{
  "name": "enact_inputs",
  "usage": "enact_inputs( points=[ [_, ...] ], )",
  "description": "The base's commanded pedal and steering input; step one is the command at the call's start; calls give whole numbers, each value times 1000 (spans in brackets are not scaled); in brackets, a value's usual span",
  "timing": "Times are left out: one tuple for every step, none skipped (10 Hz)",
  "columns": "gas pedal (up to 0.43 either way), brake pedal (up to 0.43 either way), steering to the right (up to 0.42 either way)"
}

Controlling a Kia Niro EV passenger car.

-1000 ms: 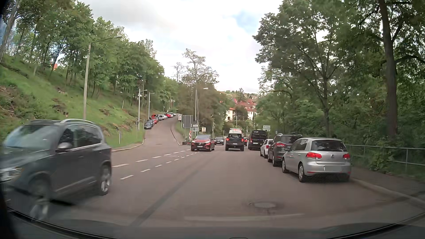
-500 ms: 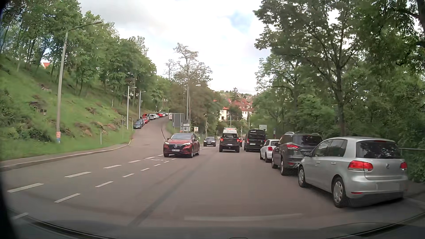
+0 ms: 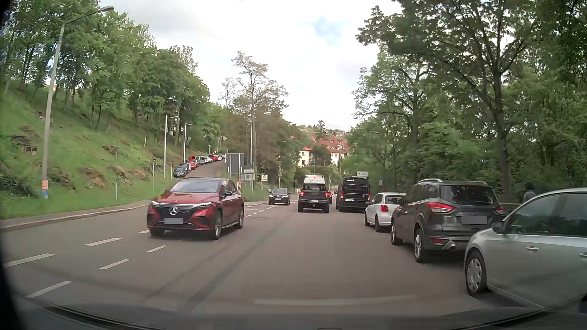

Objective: Follow the waypoints while adhering to traffic rules and regulations

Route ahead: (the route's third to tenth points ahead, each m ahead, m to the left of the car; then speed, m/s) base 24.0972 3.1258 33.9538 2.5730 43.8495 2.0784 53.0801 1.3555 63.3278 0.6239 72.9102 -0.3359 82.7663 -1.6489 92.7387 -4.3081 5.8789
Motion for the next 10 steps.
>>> enact_inputs(
  points=[
    [0, 244, 8],
    [0, 244, 5],
    [0, 238, 6],
    [0, 232, 10],
    [0, 226, 12],
    [0, 213, 12],
    [0, 213, 11],
    [0, 207, 11],
    [0, 207, 12],
    [0, 207, 12]
  ],
)
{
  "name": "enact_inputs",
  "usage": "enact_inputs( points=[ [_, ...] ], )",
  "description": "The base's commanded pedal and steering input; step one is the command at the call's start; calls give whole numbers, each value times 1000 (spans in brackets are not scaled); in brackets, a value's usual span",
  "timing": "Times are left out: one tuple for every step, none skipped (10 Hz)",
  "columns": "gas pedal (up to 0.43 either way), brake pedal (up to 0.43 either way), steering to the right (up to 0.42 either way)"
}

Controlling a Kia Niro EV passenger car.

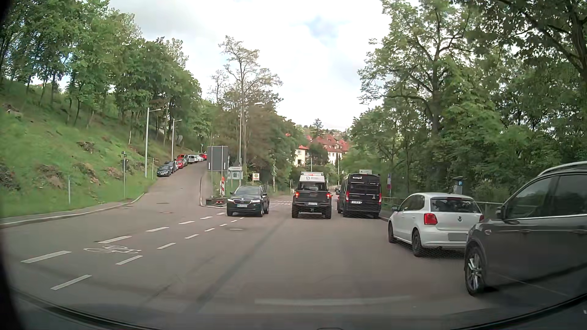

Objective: Follow the waypoints while adhering to traffic rules and regulations

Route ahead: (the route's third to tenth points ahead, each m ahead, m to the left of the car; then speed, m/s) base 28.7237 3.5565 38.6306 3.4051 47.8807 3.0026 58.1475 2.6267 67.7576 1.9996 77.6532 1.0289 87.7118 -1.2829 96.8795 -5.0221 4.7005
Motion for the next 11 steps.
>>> enact_inputs(
  points=[
    [0, 207, 12],
    [0, 207, 11],
    [0, 207, 12],
    [0, 207, 12],
    [0, 207, 10],
    [0, 220, 7],
    [0, 220, 5],
    [0, 220, 6],
    [0, 213, 6],
    [0, 207, 6],
    [0, 207, 6]
  ],
)
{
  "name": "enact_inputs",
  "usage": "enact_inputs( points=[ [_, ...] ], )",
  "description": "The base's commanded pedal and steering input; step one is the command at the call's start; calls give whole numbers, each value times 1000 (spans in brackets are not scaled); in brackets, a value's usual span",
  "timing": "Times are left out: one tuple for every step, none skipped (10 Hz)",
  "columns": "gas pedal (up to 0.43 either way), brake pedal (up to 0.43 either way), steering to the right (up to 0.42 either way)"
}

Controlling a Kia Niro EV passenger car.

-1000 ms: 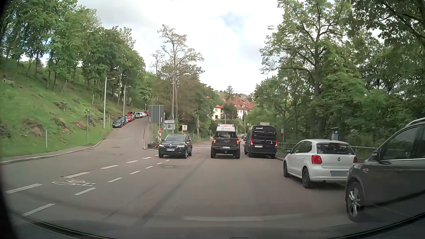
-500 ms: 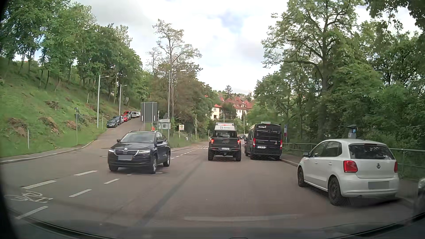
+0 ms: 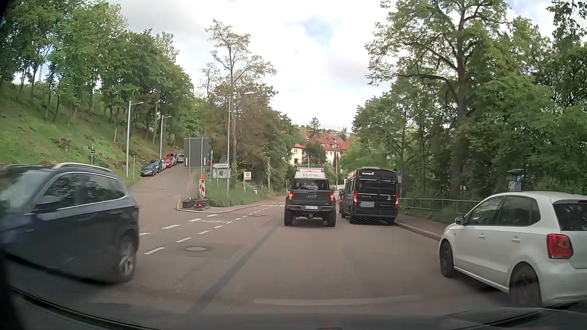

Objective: Follow the waypoints while adhering to traffic rules and regulations

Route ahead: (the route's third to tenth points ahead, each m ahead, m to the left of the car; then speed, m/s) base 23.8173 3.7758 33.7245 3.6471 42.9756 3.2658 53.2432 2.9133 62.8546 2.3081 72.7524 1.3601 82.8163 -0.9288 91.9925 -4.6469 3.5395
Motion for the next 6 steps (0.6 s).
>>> enact_inputs(
  points=[
    [0, 207, 7],
    [0, 207, 10],
    [0, 201, 11],
    [0, 195, 11],
    [0, 195, 9],
    [0, 189, 9]
  ],
)
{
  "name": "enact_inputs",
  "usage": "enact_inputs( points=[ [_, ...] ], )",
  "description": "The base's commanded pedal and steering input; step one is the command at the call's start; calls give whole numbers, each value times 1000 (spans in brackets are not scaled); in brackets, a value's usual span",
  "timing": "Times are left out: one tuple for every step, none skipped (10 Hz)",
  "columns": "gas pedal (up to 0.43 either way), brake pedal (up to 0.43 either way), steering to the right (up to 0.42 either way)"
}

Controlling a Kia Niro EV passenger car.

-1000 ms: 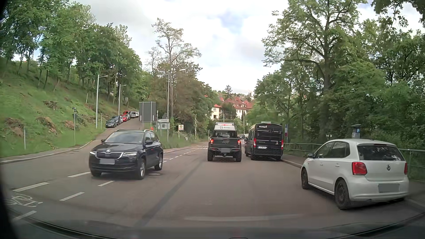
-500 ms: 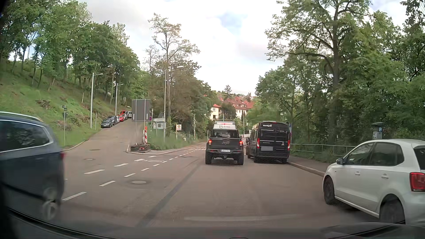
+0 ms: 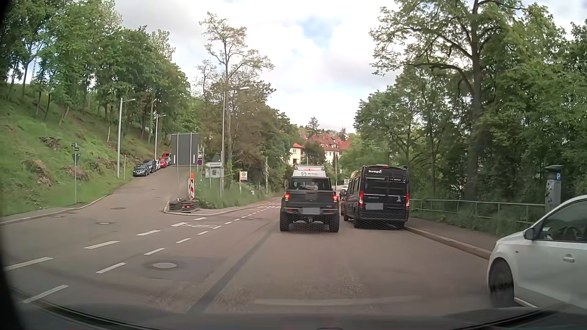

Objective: Follow the waypoints while adhering to traffic rules and regulations

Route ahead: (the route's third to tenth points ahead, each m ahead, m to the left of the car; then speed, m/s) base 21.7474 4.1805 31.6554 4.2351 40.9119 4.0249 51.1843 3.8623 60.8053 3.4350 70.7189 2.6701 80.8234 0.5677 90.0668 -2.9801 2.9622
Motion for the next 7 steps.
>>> enact_inputs(
  points=[
    [0, 189, 11],
    [0, 189, 15],
    [0, 189, 15],
    [0, 189, 15],
    [0, 189, 13],
    [0, 189, 11],
    [0, 189, 10]
  ],
)
